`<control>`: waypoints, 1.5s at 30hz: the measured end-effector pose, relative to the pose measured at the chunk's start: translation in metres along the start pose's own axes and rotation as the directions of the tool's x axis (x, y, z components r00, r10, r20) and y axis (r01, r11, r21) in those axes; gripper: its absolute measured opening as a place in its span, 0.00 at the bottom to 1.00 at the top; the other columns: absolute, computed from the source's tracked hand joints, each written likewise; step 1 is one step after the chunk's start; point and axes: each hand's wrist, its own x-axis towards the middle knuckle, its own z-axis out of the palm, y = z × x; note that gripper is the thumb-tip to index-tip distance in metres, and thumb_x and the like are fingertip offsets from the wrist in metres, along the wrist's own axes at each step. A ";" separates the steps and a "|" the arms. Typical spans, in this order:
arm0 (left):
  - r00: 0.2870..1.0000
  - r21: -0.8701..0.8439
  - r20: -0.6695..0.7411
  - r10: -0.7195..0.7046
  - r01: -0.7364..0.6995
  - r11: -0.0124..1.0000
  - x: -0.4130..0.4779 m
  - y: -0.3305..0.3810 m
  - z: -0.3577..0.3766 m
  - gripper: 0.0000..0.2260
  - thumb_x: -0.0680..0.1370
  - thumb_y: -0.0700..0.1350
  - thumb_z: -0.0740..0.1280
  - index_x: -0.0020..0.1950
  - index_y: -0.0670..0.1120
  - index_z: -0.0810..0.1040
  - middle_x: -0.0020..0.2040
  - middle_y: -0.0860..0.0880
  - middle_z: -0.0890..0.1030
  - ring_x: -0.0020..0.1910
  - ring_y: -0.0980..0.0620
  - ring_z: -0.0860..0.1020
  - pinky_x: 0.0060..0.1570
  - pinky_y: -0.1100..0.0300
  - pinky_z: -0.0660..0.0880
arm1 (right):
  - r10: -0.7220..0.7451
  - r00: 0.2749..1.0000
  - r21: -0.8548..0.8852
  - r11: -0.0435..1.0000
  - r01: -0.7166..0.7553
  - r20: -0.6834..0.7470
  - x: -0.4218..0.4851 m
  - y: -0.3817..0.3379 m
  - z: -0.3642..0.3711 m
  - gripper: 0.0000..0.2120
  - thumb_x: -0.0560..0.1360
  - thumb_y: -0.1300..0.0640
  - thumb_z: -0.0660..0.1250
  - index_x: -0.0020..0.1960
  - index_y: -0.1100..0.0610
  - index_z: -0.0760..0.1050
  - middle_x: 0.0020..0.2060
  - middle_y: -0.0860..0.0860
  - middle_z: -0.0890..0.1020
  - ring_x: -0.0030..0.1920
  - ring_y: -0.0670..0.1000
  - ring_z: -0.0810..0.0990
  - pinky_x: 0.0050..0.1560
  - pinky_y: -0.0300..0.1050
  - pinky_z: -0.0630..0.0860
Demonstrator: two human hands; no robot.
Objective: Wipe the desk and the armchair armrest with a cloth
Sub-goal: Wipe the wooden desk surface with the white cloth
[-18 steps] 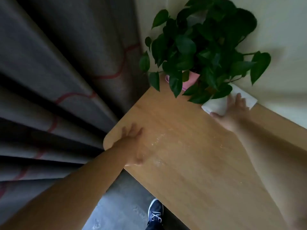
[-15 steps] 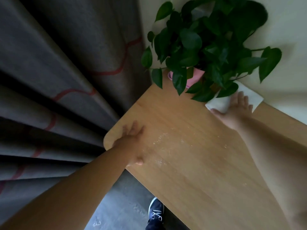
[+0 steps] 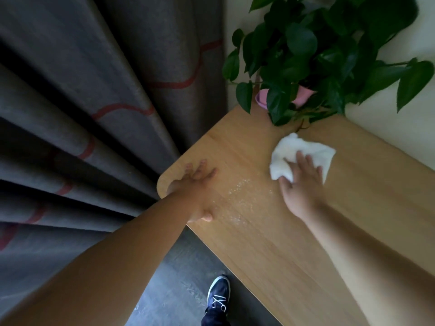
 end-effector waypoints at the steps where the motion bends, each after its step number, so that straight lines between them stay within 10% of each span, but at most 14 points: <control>1: 1.000 -0.003 -0.005 0.001 -0.001 1.000 -0.001 -0.001 0.002 0.58 0.73 0.61 0.77 0.82 0.58 0.32 0.83 0.52 0.30 0.84 0.43 0.38 0.71 0.41 0.70 | -0.051 0.999 0.020 0.999 0.050 0.020 -0.013 -0.019 0.010 0.26 0.84 0.50 0.62 0.81 0.53 0.67 0.84 0.58 0.58 0.84 0.63 0.51 0.82 0.65 0.47; 6: 0.995 -0.160 -0.097 -0.016 0.001 0.987 -0.016 -0.009 0.025 0.52 0.76 0.60 0.74 0.84 0.52 0.38 0.84 0.54 0.35 0.84 0.52 0.40 0.73 0.45 0.65 | -0.220 0.965 0.109 0.973 0.205 0.145 -0.067 -0.091 0.037 0.25 0.84 0.49 0.64 0.79 0.52 0.70 0.84 0.57 0.58 0.84 0.63 0.53 0.82 0.63 0.48; 11: 0.984 -0.133 -0.172 0.053 -0.077 0.988 -0.017 -0.029 0.046 0.40 0.82 0.60 0.63 0.85 0.48 0.43 0.85 0.49 0.37 0.84 0.49 0.40 0.81 0.48 0.46 | -0.315 0.941 -0.163 0.929 0.332 0.124 -0.070 -0.092 0.030 0.43 0.70 0.29 0.66 0.79 0.50 0.70 0.76 0.63 0.69 0.68 0.69 0.71 0.64 0.65 0.70; 16: 0.902 -0.181 -0.430 0.032 -0.121 0.976 0.004 -0.054 0.045 0.27 0.86 0.56 0.54 0.84 0.50 0.56 0.86 0.50 0.51 0.84 0.52 0.47 0.81 0.52 0.48 | -0.217 0.971 -0.260 0.936 0.237 0.104 -0.036 -0.100 0.044 0.50 0.71 0.21 0.58 0.85 0.47 0.58 0.83 0.66 0.55 0.80 0.77 0.50 0.77 0.76 0.45; 22: 0.822 -0.405 -0.569 -0.018 -0.262 0.876 0.032 -0.064 0.049 0.31 0.81 0.56 0.48 0.84 0.47 0.57 0.84 0.49 0.59 0.83 0.52 0.54 0.81 0.55 0.51 | 0.005 1.000 -0.253 0.967 -0.002 0.012 0.042 -0.118 0.054 0.47 0.73 0.23 0.42 0.86 0.44 0.39 0.85 0.61 0.41 0.82 0.72 0.39 0.80 0.71 0.40; 31: 0.691 -0.546 -0.696 -0.197 -0.332 0.769 0.041 -0.070 0.068 0.32 0.79 0.55 0.54 0.82 0.43 0.63 0.78 0.43 0.72 0.75 0.45 0.71 0.71 0.53 0.71 | -0.251 0.962 -0.294 0.916 0.271 0.105 0.145 -0.122 0.041 0.44 0.72 0.31 0.40 0.86 0.43 0.43 0.86 0.55 0.44 0.84 0.64 0.46 0.82 0.62 0.40; 45: 0.543 -0.824 -0.554 -0.631 -0.467 0.321 0.001 -0.021 0.115 0.25 0.80 0.48 0.53 0.78 0.49 0.69 0.75 0.50 0.72 0.74 0.54 0.71 0.74 0.42 0.68 | -0.728 0.594 0.005 0.633 0.774 0.344 -0.012 -0.156 0.067 0.36 0.75 0.38 0.50 0.84 0.38 0.56 0.85 0.41 0.50 0.85 0.50 0.37 0.83 0.55 0.38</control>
